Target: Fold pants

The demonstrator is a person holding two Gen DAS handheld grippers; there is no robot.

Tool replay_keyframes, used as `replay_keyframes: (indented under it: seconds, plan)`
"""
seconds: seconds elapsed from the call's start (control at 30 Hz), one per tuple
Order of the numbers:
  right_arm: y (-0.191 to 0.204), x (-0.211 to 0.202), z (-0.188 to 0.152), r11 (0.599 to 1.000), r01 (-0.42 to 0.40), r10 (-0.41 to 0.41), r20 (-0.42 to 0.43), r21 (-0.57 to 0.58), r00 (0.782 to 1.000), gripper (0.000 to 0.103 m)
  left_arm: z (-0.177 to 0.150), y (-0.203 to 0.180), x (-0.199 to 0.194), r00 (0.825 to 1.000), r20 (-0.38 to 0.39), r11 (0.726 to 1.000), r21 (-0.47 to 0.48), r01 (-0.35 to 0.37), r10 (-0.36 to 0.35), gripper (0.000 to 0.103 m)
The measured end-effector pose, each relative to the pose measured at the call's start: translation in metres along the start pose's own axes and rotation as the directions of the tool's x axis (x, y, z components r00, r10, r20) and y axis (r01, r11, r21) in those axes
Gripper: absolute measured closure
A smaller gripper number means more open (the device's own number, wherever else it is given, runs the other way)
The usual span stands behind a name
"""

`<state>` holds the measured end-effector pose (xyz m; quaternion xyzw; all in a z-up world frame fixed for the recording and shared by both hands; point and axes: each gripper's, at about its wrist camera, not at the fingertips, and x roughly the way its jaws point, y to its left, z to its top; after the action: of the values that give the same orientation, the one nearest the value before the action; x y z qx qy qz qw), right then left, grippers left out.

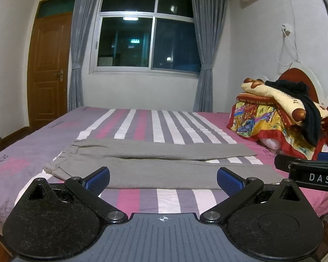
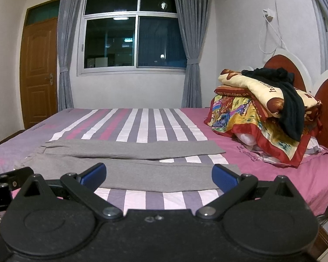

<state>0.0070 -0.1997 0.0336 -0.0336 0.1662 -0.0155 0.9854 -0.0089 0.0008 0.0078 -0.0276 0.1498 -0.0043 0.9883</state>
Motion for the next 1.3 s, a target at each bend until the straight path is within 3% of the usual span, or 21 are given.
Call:
replay_keyframes:
  seconds: [1.0, 1.3]
  plan:
    - [0.007, -0.001, -0.002, 1.000, -0.007, 0.007, 0.000, -0.004, 1.000, 0.000, -0.002, 0.003, -0.001, 1.000, 0.006, 1.000, -0.005, -0.006, 0.006, 0.000]
    - [0.003, 0.019, 0.003, 0.999, -0.048, 0.049, 0.020, -0.026, 0.999, 0.000, 0.006, 0.033, 0.030, 0.999, -0.046, 0.998, -0.049, -0.031, 0.029, 0.000]
